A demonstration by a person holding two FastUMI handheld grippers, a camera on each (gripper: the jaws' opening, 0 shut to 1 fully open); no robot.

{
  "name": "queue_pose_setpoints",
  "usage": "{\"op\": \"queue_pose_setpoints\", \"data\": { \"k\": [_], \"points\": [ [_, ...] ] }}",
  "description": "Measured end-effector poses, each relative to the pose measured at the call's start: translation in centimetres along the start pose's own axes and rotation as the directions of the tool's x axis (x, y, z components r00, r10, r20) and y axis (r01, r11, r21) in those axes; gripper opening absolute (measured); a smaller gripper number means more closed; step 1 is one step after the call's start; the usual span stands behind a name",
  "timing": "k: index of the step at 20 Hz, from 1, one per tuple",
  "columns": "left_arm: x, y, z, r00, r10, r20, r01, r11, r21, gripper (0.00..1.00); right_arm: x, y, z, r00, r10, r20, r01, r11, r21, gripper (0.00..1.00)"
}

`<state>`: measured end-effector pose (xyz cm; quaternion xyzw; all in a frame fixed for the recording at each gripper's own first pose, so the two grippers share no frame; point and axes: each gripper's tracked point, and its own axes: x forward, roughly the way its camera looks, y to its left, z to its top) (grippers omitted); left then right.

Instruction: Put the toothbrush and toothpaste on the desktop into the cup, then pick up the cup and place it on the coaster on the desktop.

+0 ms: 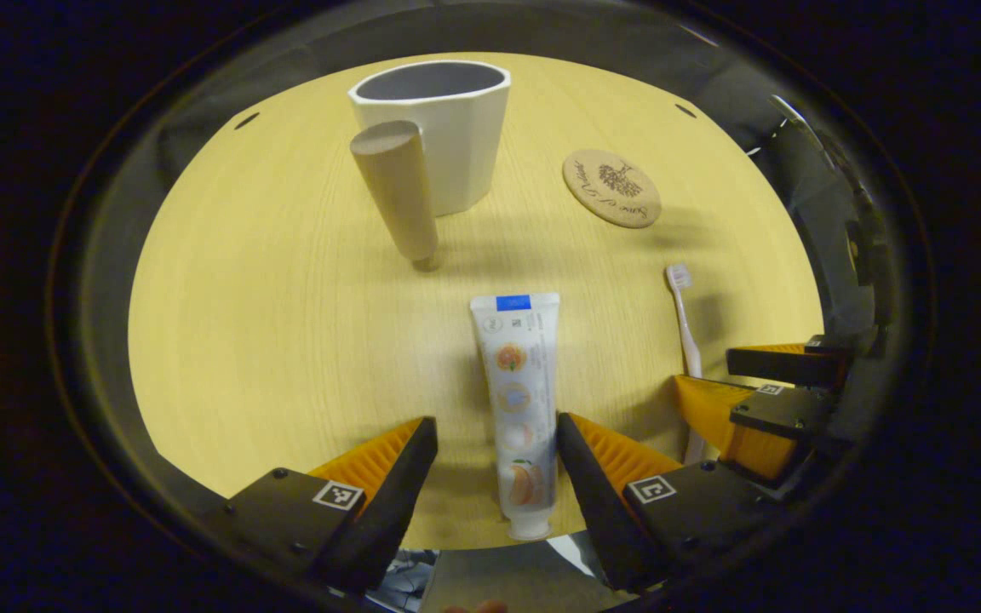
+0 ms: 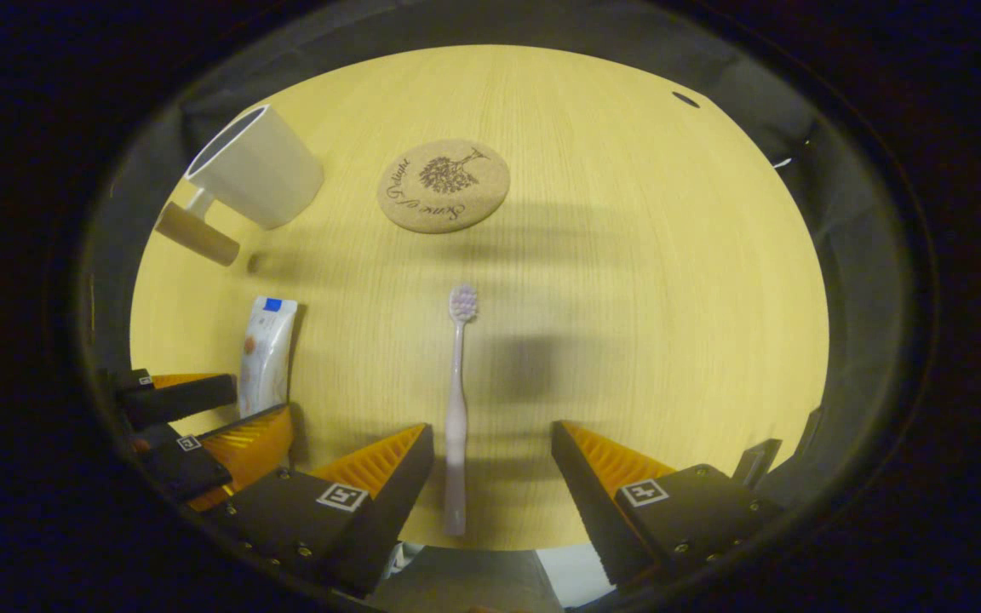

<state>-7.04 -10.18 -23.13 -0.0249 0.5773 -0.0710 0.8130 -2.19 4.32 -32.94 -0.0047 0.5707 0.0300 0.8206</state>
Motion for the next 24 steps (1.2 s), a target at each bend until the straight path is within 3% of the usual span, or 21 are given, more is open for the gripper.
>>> {"op": "queue_pose_setpoints", "data": {
  "k": [6, 7, 9, 10, 12, 15, 16, 24],
  "points": [
    [0.4, 0.6, 0.0, 0.996, 0.071, -0.062, -0.070, 0.997, 0.021, 0.99, 0.2, 0.3, -0.2, 0.998, -0.007, -0.066, 0.008, 1.000, 0.016, 0.92],
    [0.4, 0.6, 0.0, 0.994, 0.073, -0.076, -0.073, 0.997, 0.009, 0.87, -0.1, 0.6, -0.1, 0.997, -0.004, -0.072, 0.005, 1.000, 0.014, 0.84],
    [0.3, 1.0, 0.3, 0.992, 0.082, -0.094, -0.083, 0.996, -0.008, 0.84, -0.4, 0.9, -0.1, 0.996, -0.002, -0.084, 0.002, 1.000, 0.010, 0.69],
    [0.2, 1.2, 0.4, 0.992, 0.084, -0.096, -0.086, 0.996, -0.019, 0.69, -0.1, 0.9, 0.0, 0.996, -0.004, -0.085, 0.006, 1.000, 0.014, 0.52],
    [0.4, 1.4, 0.6, 0.991, 0.082, -0.105, -0.087, 0.995, -0.038, 0.51, -0.1, 1.0, -0.4, 0.993, -0.007, -0.116, 0.009, 1.000, 0.016, 0.35],
    [0.4, 1.4, 0.7, 0.990, 0.084, -0.117, -0.091, 0.994, -0.055, 0.39, -0.2, 0.4, 0.1, 0.992, -0.032, -0.120, 0.037, 0.999, 0.037, 0.36],
    [0.7, 1.5, 0.7, 0.990, 0.081, -0.118, -0.087, 0.995, -0.048, 0.33, 0.2, 0.7, 0.1, 0.989, -0.010, -0.146, 0.019, 0.998, 0.063, 0.03],
    [-1.1, 0.5, 1.1, 0.996, 0.017, -0.091, -0.023, 0.998, -0.064, 0.33, 0.0, 0.6, 0.1, 0.990, 0.001, -0.138, 0.010, 0.997, 0.077, 0.05]
  ]
}}
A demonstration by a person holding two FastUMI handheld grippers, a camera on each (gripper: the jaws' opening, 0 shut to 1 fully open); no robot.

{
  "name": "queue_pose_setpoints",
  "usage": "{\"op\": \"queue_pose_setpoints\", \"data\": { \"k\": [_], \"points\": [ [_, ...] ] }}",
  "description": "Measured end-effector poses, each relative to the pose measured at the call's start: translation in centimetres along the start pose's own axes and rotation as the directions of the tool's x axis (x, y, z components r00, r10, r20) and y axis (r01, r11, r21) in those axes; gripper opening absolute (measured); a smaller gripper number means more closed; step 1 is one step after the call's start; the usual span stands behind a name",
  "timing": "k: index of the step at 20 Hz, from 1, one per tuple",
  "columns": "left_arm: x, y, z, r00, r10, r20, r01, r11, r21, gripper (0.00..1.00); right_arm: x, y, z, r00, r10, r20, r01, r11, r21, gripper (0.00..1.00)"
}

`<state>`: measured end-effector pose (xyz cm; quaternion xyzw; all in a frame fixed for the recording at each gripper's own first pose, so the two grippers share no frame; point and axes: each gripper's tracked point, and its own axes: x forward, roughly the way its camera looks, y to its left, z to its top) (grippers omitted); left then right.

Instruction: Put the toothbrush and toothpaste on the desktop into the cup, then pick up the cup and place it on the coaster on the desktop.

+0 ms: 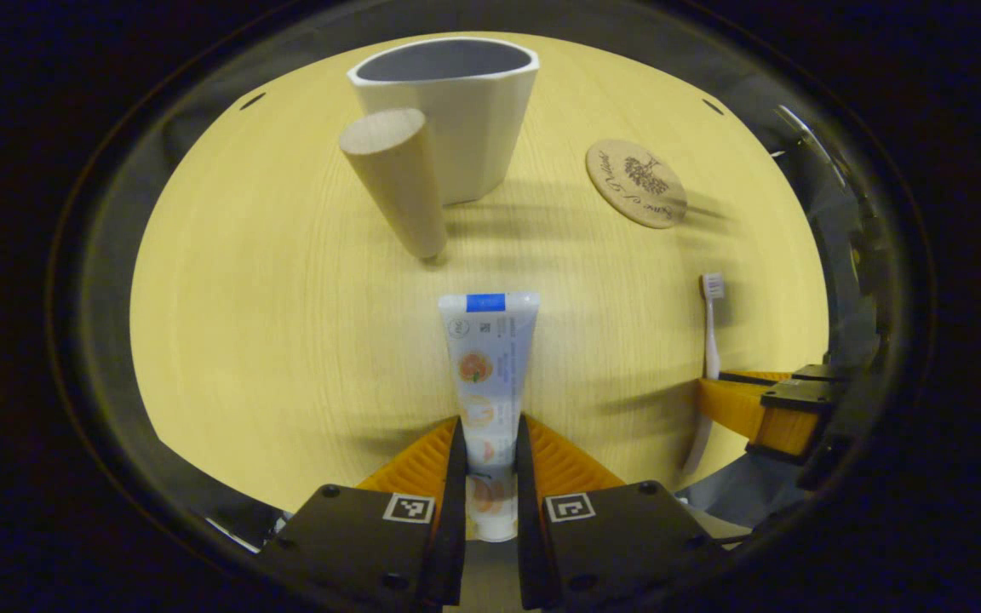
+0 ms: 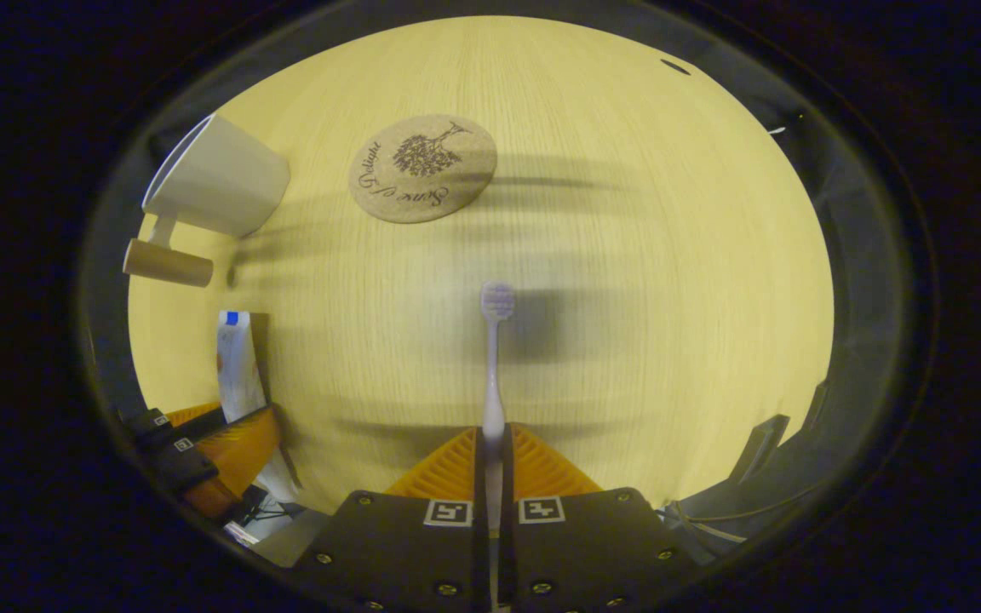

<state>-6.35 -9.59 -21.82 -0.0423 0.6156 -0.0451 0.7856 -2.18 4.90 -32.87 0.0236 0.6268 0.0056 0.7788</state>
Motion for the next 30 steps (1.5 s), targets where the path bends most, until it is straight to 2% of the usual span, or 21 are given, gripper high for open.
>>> {"op": "queue_pose_setpoints", "data": {
  "k": [3, 9, 16, 21, 24, 30],
  "points": [
    [-3.7, -0.9, 1.0, 0.999, 0.000, 0.045, -0.002, 0.999, 0.041, 0.33, 0.0, 0.0, 0.1, 1.000, 0.004, 0.000, -0.004, 1.000, 0.000, 0.05],
    [-8.8, -3.7, 2.0, 0.992, -0.054, 0.118, 0.043, 0.994, 0.098, 0.33, 0.1, 0.0, 0.1, 1.000, 0.006, 0.008, -0.006, 1.000, -0.001, 0.05],
    [-14.6, -3.8, 8.7, 0.963, -0.096, 0.253, 0.081, 0.994, 0.069, 0.32, 0.1, 0.0, 0.2, 1.000, 0.003, 0.016, -0.003, 1.000, -0.001, 0.05],
    [-18.7, -2.1, 15.7, 0.927, -0.110, 0.360, 0.100, 0.994, 0.046, 0.32, 0.2, 0.0, 0.2, 1.000, -0.001, 0.030, 0.001, 1.000, 0.006, 0.05],
    [-20.6, -0.5, 19.8, 0.901, -0.093, 0.424, 0.082, 0.996, 0.043, 0.34, 0.1, 0.0, 0.2, 0.999, -0.003, 0.037, 0.002, 1.000, 0.011, 0.05],
    [-19.8, 0.7, 26.1, 0.853, -0.108, 0.511, 0.087, 0.994, 0.064, 0.32, 0.1, 0.0, 0.1, 0.998, 0.001, 0.055, -0.002, 1.000, 0.024, 0.05]
  ]
}}
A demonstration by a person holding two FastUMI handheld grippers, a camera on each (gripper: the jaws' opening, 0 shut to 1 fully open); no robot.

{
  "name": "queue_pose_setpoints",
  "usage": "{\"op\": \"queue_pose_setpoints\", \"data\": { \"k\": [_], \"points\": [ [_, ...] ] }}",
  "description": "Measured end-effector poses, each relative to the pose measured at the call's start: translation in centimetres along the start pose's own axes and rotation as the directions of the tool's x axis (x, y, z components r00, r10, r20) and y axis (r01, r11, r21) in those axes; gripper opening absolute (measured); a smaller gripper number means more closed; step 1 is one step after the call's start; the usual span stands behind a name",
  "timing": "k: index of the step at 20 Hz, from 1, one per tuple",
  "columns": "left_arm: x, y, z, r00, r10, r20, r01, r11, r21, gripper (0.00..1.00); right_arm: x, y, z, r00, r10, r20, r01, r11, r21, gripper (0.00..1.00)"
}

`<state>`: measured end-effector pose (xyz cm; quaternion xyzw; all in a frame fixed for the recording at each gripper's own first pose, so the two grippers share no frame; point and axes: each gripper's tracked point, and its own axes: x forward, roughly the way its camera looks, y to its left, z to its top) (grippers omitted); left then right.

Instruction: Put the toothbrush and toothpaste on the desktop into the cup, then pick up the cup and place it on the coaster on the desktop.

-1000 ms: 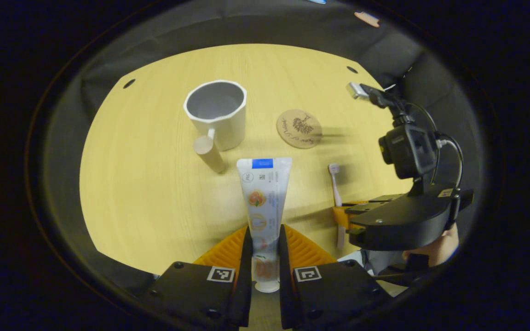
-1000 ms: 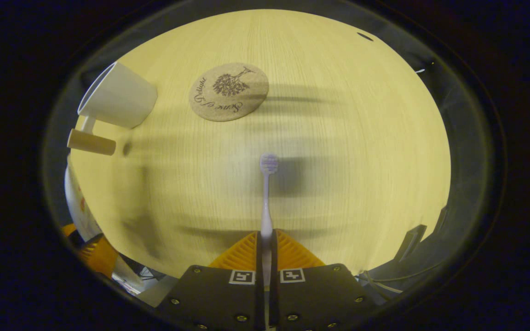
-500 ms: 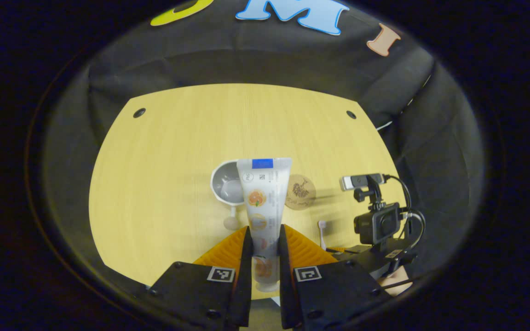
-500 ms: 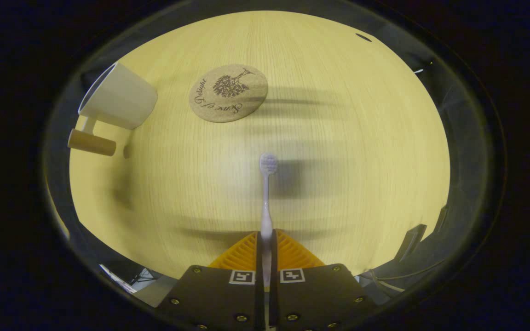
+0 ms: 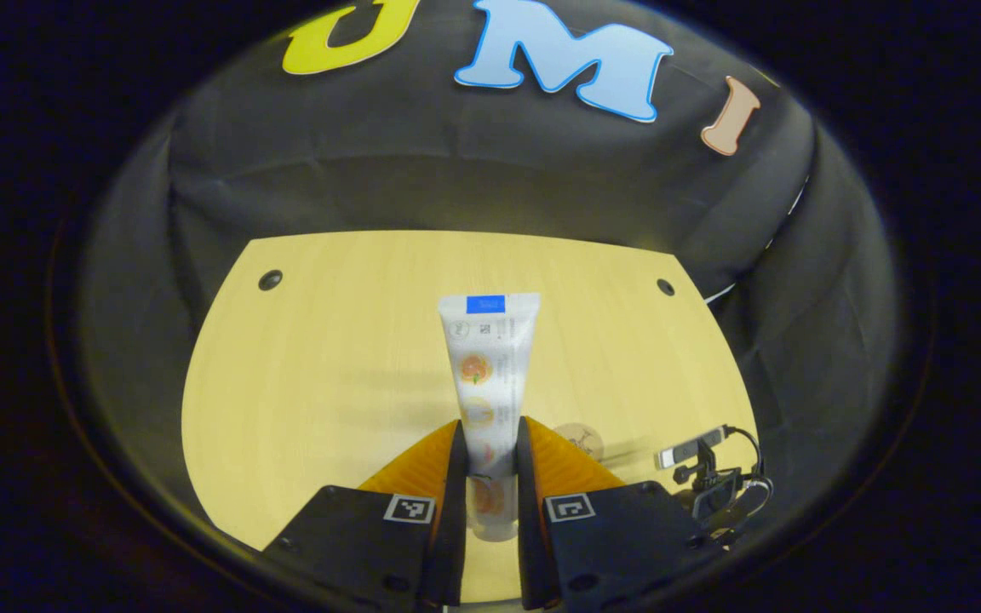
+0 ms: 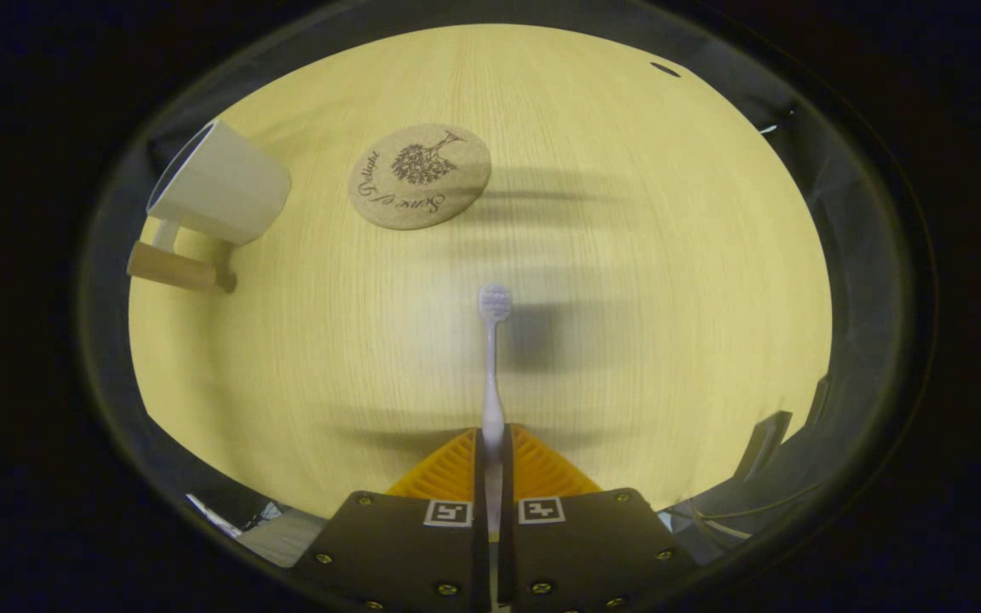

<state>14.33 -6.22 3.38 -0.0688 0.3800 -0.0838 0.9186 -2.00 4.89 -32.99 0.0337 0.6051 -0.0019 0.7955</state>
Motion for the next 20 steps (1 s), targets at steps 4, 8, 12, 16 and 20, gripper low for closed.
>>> {"op": "queue_pose_setpoints", "data": {
  "k": [4, 8, 12, 16, 20],
  "points": [
    [3.1, -0.3, 0.7, 0.998, -0.042, 0.040, 0.042, 0.999, -0.007, 0.33, 0.0, 0.0, 0.0, 1.000, 0.002, 0.011, -0.002, 1.000, 0.003, 0.05],
    [6.0, 0.3, -0.6, 0.995, -0.022, 0.100, 0.012, 0.995, 0.096, 0.33, -0.2, -0.1, -0.1, 1.000, 0.005, 0.016, -0.005, 1.000, 0.011, 0.05],
    [8.2, 0.4, -3.9, 0.990, -0.015, 0.142, -0.007, 0.989, 0.149, 0.32, 0.0, -0.1, 0.0, 1.000, 0.005, 0.014, -0.006, 1.000, 0.027, 0.05],
    [8.6, 0.5, -4.9, 0.984, -0.034, 0.175, 0.002, 0.983, 0.182, 0.34, 0.1, -0.2, 0.1, 1.000, 0.011, 0.013, -0.012, 0.999, 0.043, 0.05],
    [7.7, 0.6, -5.5, 0.982, -0.047, 0.184, 0.019, 0.988, 0.151, 0.55, 0.1, -0.2, 0.1, 1.000, 0.010, 0.010, -0.010, 0.999, 0.042, 0.05]
  ]
}}
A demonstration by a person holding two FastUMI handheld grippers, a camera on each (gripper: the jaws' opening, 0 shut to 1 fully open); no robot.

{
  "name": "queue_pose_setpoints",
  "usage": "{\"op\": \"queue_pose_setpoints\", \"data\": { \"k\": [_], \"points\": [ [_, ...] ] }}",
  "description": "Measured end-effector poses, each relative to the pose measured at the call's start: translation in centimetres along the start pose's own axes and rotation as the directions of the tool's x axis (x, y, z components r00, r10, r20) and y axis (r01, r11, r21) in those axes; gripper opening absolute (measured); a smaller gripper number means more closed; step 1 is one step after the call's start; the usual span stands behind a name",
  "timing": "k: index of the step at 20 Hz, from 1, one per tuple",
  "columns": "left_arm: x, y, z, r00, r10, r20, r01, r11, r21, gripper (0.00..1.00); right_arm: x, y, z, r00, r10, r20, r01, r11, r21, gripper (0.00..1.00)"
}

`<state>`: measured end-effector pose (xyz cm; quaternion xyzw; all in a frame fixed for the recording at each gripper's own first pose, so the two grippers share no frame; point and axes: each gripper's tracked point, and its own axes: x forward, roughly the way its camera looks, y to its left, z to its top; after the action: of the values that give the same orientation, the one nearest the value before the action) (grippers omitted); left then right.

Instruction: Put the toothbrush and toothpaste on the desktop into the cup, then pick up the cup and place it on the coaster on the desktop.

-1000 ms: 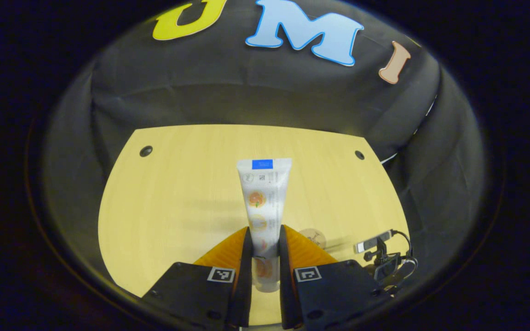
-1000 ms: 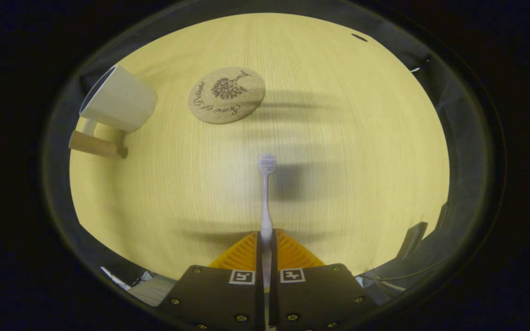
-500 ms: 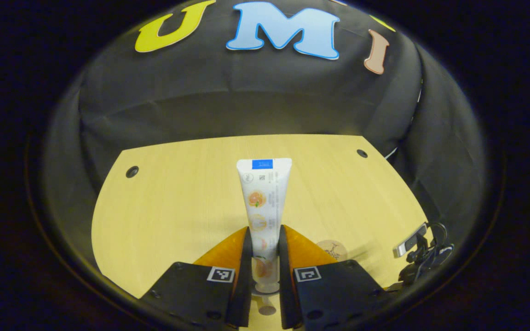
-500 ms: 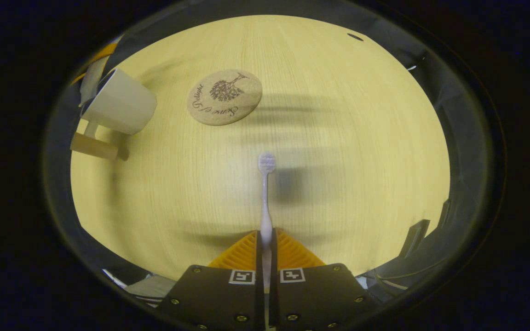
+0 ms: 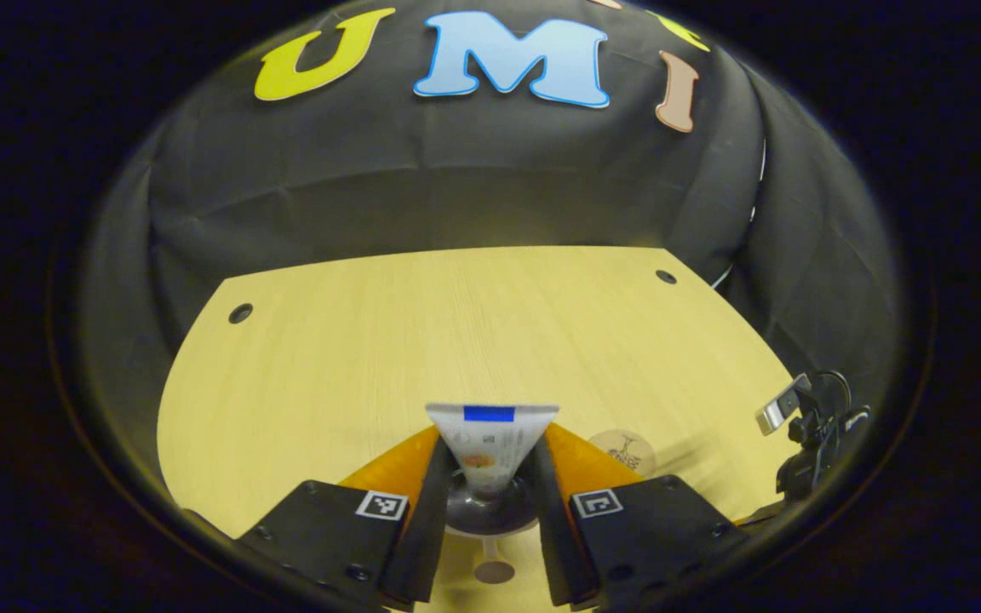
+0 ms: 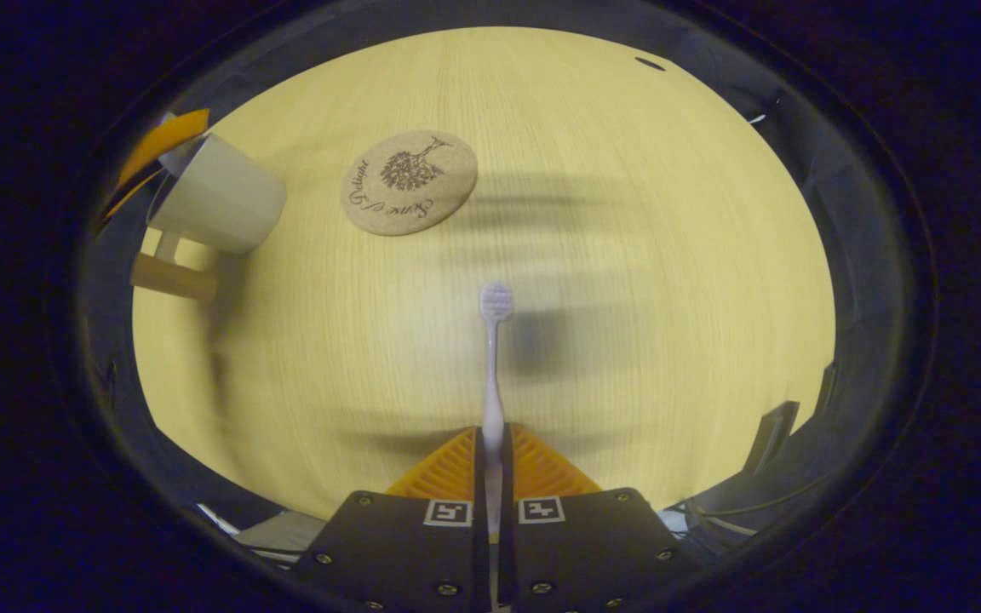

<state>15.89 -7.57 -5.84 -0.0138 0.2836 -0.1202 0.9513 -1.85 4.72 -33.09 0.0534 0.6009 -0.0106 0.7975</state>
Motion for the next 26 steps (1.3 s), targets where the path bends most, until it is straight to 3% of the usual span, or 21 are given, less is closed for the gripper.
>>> {"op": "queue_pose_setpoints", "data": {
  "k": [3, 6, 7, 10, 12, 15, 17, 26],
  "points": [
    [-0.9, 0.0, 0.4, 1.000, 0.011, 0.017, -0.011, 1.000, 0.012, 0.60, 0.0, 0.0, 0.0, 1.000, -0.002, 0.019, 0.002, 1.000, 0.003, 0.05],
    [-1.4, 0.4, 0.5, 0.999, 0.027, 0.039, -0.028, 0.999, 0.020, 0.57, -0.1, 0.0, -0.1, 0.999, 0.015, 0.047, -0.016, 1.000, 0.016, 0.05],
    [-1.7, 0.6, 0.5, 0.998, 0.030, 0.046, -0.031, 0.999, 0.019, 0.66, -0.1, 0.0, -0.2, 0.998, 0.024, 0.051, -0.026, 0.999, 0.027, 0.05],
    [-3.1, 2.0, 0.4, 0.996, 0.045, 0.076, -0.046, 0.999, 0.016, 0.62, -0.3, 0.2, -0.1, 0.996, 0.061, 0.061, -0.065, 0.995, 0.069, 0.05],
    [-3.9, 2.9, 0.2, 0.993, 0.064, 0.101, -0.066, 0.998, 0.019, 0.67, -0.8, 0.5, 0.4, 0.994, 0.075, 0.077, -0.081, 0.993, 0.083, 0.05],
    [-4.8, 3.7, -0.5, 0.988, 0.085, 0.129, -0.088, 0.996, 0.018, 0.65, -2.4, 1.2, 2.3, 0.987, 0.088, 0.138, -0.099, 0.992, 0.074, 0.05],
    [-6.6, 4.6, -0.2, 0.985, 0.103, 0.136, -0.103, 0.995, -0.006, 0.64, -4.3, 2.3, 4.6, 0.974, 0.107, 0.200, -0.121, 0.991, 0.062, 0.05],
    [-11.6, 12.1, -4.6, 0.965, 0.243, 0.099, -0.229, 0.965, -0.131, 0.66, -14.5, 10.1, 16.3, 0.871, 0.227, 0.435, -0.238, 0.971, -0.029, 0.05]
  ]
}}
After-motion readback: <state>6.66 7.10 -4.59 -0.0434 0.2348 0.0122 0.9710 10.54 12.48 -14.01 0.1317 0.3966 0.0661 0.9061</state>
